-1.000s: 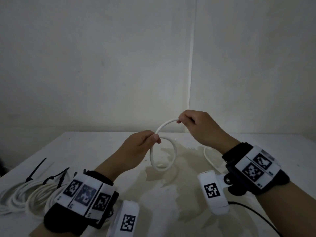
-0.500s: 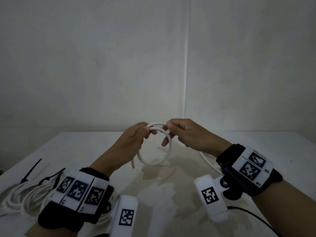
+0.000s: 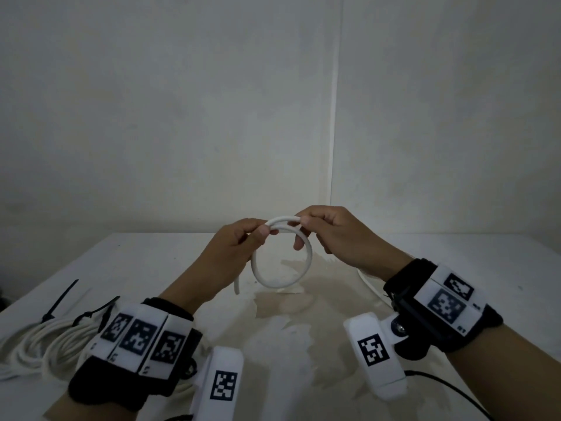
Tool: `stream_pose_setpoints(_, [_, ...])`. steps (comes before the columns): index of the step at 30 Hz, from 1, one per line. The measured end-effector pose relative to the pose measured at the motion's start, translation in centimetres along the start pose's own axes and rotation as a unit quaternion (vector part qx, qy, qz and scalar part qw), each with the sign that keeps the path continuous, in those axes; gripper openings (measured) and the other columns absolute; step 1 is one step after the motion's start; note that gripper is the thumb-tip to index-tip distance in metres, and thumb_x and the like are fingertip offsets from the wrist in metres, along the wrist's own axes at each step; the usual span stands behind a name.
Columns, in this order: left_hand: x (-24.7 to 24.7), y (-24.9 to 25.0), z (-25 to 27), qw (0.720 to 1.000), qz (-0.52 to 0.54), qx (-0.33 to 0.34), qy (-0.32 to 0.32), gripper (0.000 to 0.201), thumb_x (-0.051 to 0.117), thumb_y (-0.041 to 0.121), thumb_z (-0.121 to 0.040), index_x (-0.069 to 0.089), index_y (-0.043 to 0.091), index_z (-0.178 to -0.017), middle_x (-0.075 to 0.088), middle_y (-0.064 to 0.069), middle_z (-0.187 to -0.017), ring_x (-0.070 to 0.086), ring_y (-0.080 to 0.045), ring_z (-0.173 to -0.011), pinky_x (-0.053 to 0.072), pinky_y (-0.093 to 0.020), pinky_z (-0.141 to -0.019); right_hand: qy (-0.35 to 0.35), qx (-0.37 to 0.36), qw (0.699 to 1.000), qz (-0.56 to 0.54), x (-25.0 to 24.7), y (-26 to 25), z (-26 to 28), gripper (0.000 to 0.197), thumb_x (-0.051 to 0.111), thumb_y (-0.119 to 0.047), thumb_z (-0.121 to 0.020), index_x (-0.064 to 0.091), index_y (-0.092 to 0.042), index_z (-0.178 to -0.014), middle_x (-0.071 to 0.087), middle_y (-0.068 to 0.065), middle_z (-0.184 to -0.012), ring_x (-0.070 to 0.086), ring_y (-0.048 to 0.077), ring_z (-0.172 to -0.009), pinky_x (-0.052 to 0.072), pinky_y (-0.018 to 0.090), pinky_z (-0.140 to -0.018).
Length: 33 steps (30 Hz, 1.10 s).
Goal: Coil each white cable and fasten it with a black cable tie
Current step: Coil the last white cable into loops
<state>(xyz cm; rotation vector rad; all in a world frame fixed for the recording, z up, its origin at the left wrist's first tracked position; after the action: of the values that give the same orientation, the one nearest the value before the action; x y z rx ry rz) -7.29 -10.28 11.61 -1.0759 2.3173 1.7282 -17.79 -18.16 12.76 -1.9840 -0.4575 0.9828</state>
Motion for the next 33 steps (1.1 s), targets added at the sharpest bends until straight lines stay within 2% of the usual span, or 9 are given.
stream_pose_setpoints(4, [0.4, 0.2, 0.1, 1.0, -0.022, 0.006, -0.001, 0.021, 0.047, 0.023, -0.093, 0.062, 0.034, -0.083, 0.052, 0.012, -0.074, 0.045, -0.007, -0.066, 0.039, -0.022, -0.068, 0.011, -0.016, 0.999, 0.038, 0.1, -0.2, 0.1, 0.029, 0.045, -0.022, -0.096, 0.063, -0.018, -0.073, 0.059, -0.009, -0.061, 0.042, 0.001, -0.05, 0.033, 0.013, -0.053])
stream_pose_setpoints(6, [0.3, 0.1, 0.1, 0.999, -0.033, 0.006, 0.004, 0.02, 0.049, 0.023, -0.093, 0.062, 0.034, -0.082, 0.053, 0.012, -0.077, 0.046, -0.006, -0.067, 0.038, -0.021, -0.067, 0.015, -0.011, 0.999, 0.041, 0.0, 0.2, 0.1, 0.029, 0.049, -0.019, -0.095, 0.064, -0.017, -0.07, 0.056, -0.013, -0.05, 0.042, 0.001, -0.048, 0.033, 0.012, -0.051])
stream_pose_setpoints(8, [-0.1, 0.0, 0.0, 0.999, -0.042, 0.007, 0.021, 0.017, 0.052, 0.024, -0.091, 0.063, 0.034, -0.082, 0.055, 0.01, -0.08, 0.045, -0.005, -0.064, 0.036, -0.019, -0.064, 0.011, -0.006, 1.0, 0.024, -0.1, 0.5, 0.0, 0.026, 0.05, -0.018, -0.094, 0.068, -0.012, -0.076, 0.058, -0.011, -0.054, 0.046, 0.0, -0.049, 0.036, 0.011, -0.052])
stream_pose_setpoints(12, [-0.7, -0.8, -0.1, 0.998, -0.035, -0.01, 0.046, 0.011, 0.059, 0.027, -0.087, 0.067, 0.03, -0.08, 0.059, 0.011, -0.075, 0.047, 0.003, -0.053, 0.034, -0.015, -0.058, 0.007, -0.007, 1.0, 0.017, 0.0, 0.7, -0.2, 0.025, 0.052, -0.017, -0.093, 0.071, -0.007, -0.079, 0.066, 0.014, -0.07, 0.051, 0.006, -0.054, 0.043, 0.018, -0.058])
stream_pose_setpoints(15, [-1.0, -1.3, 0.2, 0.997, -0.039, -0.035, 0.062, 0.019, 0.055, 0.027, -0.09, 0.069, 0.02, -0.079, 0.056, 0.013, -0.055, 0.048, 0.002, -0.048, 0.036, -0.011, -0.051, 0.026, -0.001, 0.999, 0.034, -0.1, 1.1, -0.1, 0.027, 0.054, -0.019, -0.091, 0.071, -0.009, -0.074, 0.064, 0.009, -0.062, 0.053, 0.01, -0.055, 0.045, 0.025, -0.06])
stream_pose_setpoints(18, [-1.8, -3.0, 0.7, 0.992, 0.009, -0.114, 0.055, 0.03, 0.043, 0.018, -0.095, 0.069, 0.006, -0.085, 0.062, -0.003, -0.069, 0.06, -0.013, -0.06, 0.051, -0.02, -0.062, 0.066, 0.006, 0.997, 0.032, -1.2, 1.8, -0.1, 0.027, 0.055, -0.016, -0.09, 0.07, -0.008, -0.07, 0.061, -0.008, -0.05, 0.054, 0.004, -0.049, 0.045, 0.018, -0.055])
stream_pose_setpoints(22, [-1.3, -4.7, 2.4, 0.975, 0.087, -0.203, -0.007, 0.025, 0.045, 0.008, -0.094, 0.067, -0.001, -0.086, 0.065, -0.016, -0.076, 0.069, -0.014, -0.061, 0.056, -0.017, -0.058, 0.108, 0.02, 0.994, 0.022, -2.8, 3.0, -0.1, 0.027, 0.056, -0.014, -0.089, 0.07, -0.01, -0.066, 0.064, -0.006, -0.052, 0.056, 0.005, -0.048, 0.047, 0.019, -0.054])
stream_pose_setpoints(30, [0.0, -2.8, 1.8, 0.979, 0.176, -0.1, 0.019, 0.023, 0.052, 0.022, -0.089, 0.07, 0.011, -0.08, 0.072, 0.003, -0.075, 0.069, -0.01, -0.075, 0.056, -0.017, -0.069, 0.119, 0.019, 0.993, 0.006, -3.0, 2.8, 0.3, 0.025, 0.055, -0.013, -0.09, 0.069, -0.004, -0.072, 0.067, 0.004, -0.065, 0.052, 0.002, -0.046, 0.045, 0.016, -0.051])
stream_pose_setpoints(33, [0.5, -2.1, 1.7, 0.971, 0.231, -0.063, 0.013, 0.015, 0.061, 0.02, -0.073, 0.073, 0.017, -0.064, 0.075, 0.003, -0.086, 0.069, -0.012, -0.084, 0.054, -0.017, -0.074, 0.129, 0.02, 0.991, -0.022, -3.7, 2.7, 0.8, 0.024, 0.055, -0.012, -0.09, 0.07, -0.003, -0.073, 0.067, 0.005, -0.065, 0.05, 0.003, -0.045, 0.044, 0.016, -0.05])
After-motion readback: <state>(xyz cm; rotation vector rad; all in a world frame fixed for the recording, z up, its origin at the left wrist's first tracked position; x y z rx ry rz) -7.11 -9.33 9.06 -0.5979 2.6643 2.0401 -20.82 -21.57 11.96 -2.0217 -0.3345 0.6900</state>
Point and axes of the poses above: each hand's wrist, its own z-axis away from the middle knuckle, its own x-axis out of the palm, y = z × x, the point moved 10 cm from there along -z, towards the middle knuckle
